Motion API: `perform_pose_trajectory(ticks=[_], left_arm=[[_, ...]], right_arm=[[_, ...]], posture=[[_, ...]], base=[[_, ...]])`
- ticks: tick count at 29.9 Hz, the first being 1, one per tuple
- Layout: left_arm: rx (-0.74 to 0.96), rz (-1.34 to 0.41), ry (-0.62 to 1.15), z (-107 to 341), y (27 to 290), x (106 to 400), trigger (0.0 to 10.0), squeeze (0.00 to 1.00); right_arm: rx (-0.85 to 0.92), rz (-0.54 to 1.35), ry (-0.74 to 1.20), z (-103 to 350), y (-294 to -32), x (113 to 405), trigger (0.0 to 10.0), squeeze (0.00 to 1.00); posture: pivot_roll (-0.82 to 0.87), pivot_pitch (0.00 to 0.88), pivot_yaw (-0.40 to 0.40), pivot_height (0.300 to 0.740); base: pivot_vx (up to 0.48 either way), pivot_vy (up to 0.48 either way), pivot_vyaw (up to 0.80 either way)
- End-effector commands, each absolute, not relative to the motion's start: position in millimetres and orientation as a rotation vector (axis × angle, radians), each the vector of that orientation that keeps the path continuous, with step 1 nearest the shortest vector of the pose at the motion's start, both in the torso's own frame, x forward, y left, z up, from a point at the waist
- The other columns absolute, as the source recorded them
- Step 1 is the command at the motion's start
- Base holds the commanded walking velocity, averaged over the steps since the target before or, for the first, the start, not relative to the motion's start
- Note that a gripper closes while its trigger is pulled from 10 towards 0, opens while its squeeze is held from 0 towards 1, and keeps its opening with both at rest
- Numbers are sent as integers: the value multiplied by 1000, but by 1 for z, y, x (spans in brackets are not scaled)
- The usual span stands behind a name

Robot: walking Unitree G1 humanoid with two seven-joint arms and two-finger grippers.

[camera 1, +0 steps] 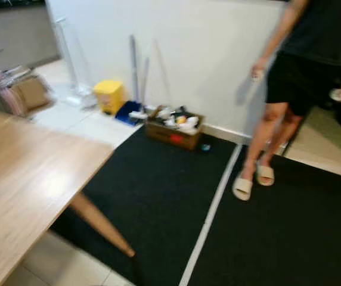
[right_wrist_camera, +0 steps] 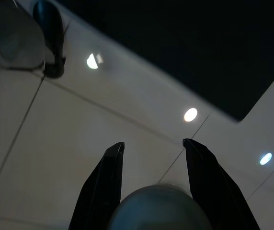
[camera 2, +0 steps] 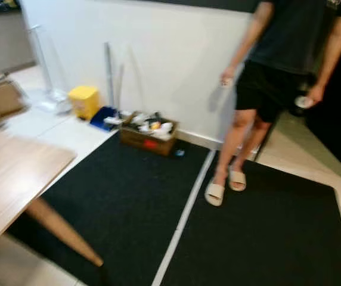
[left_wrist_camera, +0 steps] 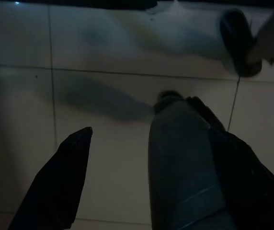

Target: Restocking fridge

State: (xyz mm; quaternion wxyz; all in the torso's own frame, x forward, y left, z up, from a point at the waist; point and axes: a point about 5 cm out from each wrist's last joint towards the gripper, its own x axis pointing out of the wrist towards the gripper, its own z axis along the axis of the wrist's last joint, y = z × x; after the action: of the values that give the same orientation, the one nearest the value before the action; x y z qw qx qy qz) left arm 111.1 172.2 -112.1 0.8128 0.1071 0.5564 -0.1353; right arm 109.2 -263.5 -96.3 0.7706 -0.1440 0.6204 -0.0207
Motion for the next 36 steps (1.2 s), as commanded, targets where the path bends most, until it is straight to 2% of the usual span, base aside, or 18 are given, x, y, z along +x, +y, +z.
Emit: perform_pose_trajectory(ticks=[1, 15, 28, 36], left_arm=[[216, -289, 1208, -114, 171, 106, 10000, 0], [202, -286, 1203, -113, 173, 107, 10000, 0], [204, -297, 1192, -112, 170, 110, 10000, 0], [192, -300, 1186, -112, 169, 112, 10000, 0]], right_arm=[[-321, -58, 1339, -95, -267, 111, 10000, 0], [-349, -22, 1336, -95, -266, 112, 10000, 0], [-326, -40, 1327, -95, -266, 113, 10000, 0], [-314, -35, 1320, -95, -264, 114, 10000, 0]], posture=[[-83, 0, -22, 740], [-79, 0, -19, 740], [-78, 0, -20, 740], [-81, 0, -19, 740]], base=[[0, 0, -756], [0, 0, -54], [0, 0, -716], [0, 0, 0]])
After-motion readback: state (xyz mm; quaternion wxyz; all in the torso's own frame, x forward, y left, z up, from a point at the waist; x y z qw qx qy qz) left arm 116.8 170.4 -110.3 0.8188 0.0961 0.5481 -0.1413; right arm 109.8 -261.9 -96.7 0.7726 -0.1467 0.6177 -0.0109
